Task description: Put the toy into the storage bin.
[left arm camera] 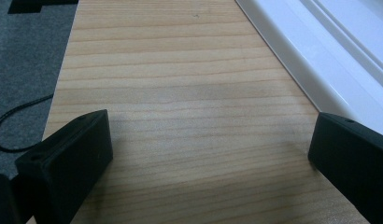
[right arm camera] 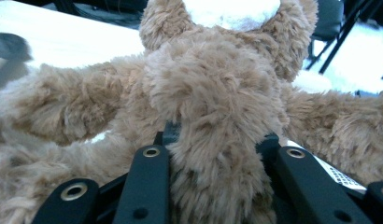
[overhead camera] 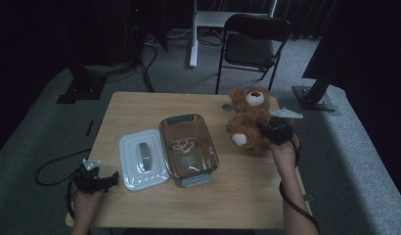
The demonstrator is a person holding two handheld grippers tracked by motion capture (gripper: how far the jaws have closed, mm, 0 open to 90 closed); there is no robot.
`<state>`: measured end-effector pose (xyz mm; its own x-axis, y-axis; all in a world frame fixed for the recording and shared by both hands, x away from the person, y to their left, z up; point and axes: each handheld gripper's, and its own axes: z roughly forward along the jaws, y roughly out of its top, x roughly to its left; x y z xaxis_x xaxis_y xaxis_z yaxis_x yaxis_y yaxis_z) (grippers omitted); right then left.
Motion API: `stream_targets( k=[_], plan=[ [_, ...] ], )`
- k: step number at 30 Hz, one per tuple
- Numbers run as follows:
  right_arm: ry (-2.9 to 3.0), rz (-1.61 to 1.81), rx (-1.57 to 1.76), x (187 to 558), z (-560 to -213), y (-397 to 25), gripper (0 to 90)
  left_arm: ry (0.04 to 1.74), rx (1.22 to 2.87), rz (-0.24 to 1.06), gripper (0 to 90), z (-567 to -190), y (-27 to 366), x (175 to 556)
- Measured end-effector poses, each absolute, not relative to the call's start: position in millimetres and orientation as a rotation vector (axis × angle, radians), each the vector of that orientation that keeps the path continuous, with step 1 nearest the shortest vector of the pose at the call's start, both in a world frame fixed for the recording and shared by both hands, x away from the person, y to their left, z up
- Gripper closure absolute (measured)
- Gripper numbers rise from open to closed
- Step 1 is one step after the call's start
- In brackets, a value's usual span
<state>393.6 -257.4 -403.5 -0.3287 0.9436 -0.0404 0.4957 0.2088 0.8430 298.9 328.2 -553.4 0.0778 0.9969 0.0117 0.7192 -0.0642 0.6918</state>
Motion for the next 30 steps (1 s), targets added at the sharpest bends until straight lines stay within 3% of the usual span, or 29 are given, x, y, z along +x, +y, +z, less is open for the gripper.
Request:
stream_targets(
  k=[17, 30],
  plan=[
    [1.931, 1.199, 1.181, 357.6, -354.7, -211.8, 67.6, 1.694, 1.836, 0.693, 0.6, -553.5, 328.1, 299.0],
    [1.980, 1.333, 1.079, 340.0, -338.2, -163.9, 67.5, 1.694, 1.838, 0.692, 0.6, -553.4, 328.1, 298.9]
  ],
)
